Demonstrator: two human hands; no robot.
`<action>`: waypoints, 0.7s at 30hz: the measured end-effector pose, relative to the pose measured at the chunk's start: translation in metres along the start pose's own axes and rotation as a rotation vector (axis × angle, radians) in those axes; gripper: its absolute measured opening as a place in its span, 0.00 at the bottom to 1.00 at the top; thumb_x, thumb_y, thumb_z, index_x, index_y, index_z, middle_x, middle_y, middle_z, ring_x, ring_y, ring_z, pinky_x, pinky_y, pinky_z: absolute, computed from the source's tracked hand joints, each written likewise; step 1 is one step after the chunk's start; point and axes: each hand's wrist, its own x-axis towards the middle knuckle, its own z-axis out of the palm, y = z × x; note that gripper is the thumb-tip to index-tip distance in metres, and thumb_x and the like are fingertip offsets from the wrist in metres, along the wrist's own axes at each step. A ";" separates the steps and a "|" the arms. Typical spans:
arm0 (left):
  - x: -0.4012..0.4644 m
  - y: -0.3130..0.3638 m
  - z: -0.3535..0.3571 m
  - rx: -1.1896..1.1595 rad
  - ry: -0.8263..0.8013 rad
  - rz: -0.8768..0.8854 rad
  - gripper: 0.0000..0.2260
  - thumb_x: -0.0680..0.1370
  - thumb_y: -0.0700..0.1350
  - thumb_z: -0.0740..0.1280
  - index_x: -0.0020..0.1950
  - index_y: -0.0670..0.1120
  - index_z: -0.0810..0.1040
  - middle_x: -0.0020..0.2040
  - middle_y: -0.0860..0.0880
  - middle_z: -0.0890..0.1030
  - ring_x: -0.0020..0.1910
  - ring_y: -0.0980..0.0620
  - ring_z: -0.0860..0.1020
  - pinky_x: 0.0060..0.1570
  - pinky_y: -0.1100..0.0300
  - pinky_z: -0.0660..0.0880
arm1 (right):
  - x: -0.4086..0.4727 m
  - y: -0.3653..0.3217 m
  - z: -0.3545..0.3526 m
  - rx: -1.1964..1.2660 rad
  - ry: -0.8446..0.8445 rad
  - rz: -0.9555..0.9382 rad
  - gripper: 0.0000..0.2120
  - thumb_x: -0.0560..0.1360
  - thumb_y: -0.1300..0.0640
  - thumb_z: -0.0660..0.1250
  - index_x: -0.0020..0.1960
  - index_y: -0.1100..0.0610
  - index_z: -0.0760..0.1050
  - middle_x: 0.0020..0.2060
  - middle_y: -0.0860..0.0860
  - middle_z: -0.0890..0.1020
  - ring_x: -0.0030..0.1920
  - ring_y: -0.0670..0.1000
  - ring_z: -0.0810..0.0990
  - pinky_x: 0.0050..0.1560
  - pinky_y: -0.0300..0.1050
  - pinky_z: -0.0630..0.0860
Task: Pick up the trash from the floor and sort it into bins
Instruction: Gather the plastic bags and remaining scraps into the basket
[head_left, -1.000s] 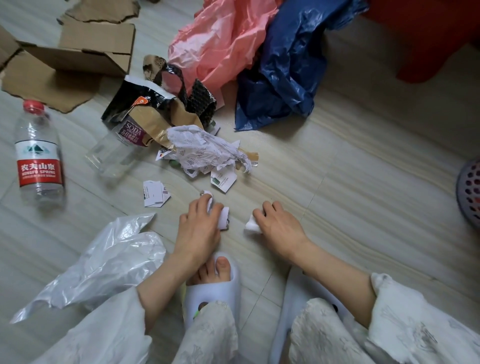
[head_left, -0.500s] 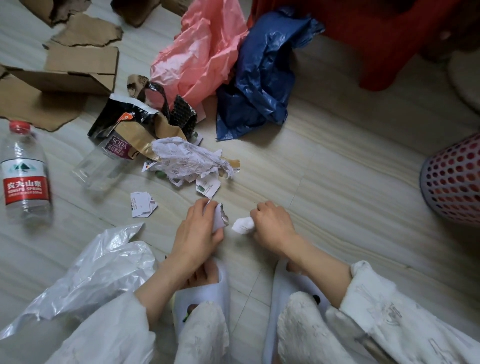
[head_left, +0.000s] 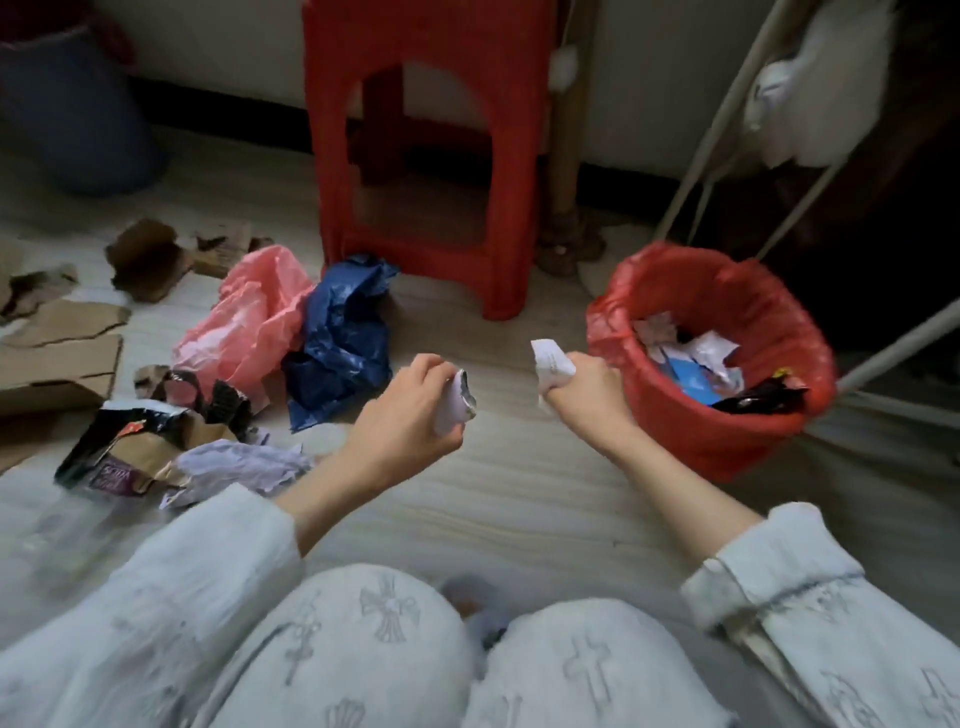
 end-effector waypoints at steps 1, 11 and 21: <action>0.011 0.019 -0.005 0.003 -0.004 0.064 0.24 0.73 0.49 0.68 0.67 0.46 0.67 0.65 0.51 0.66 0.61 0.50 0.70 0.48 0.48 0.76 | 0.000 0.008 -0.023 0.071 0.056 0.040 0.02 0.69 0.61 0.64 0.41 0.58 0.75 0.44 0.62 0.82 0.47 0.63 0.79 0.43 0.51 0.75; 0.125 0.155 0.019 -0.200 -0.065 0.291 0.17 0.72 0.51 0.65 0.58 0.46 0.73 0.55 0.50 0.71 0.56 0.52 0.73 0.56 0.55 0.73 | 0.049 0.116 -0.126 0.963 0.197 0.527 0.12 0.70 0.65 0.71 0.51 0.63 0.72 0.39 0.57 0.79 0.36 0.54 0.79 0.35 0.48 0.78; 0.178 0.189 0.095 -0.130 -0.264 0.307 0.31 0.74 0.40 0.67 0.74 0.43 0.59 0.71 0.41 0.60 0.69 0.42 0.64 0.67 0.54 0.63 | 0.061 0.163 -0.115 0.484 0.305 0.412 0.39 0.72 0.48 0.69 0.75 0.58 0.55 0.72 0.56 0.65 0.73 0.56 0.61 0.72 0.48 0.59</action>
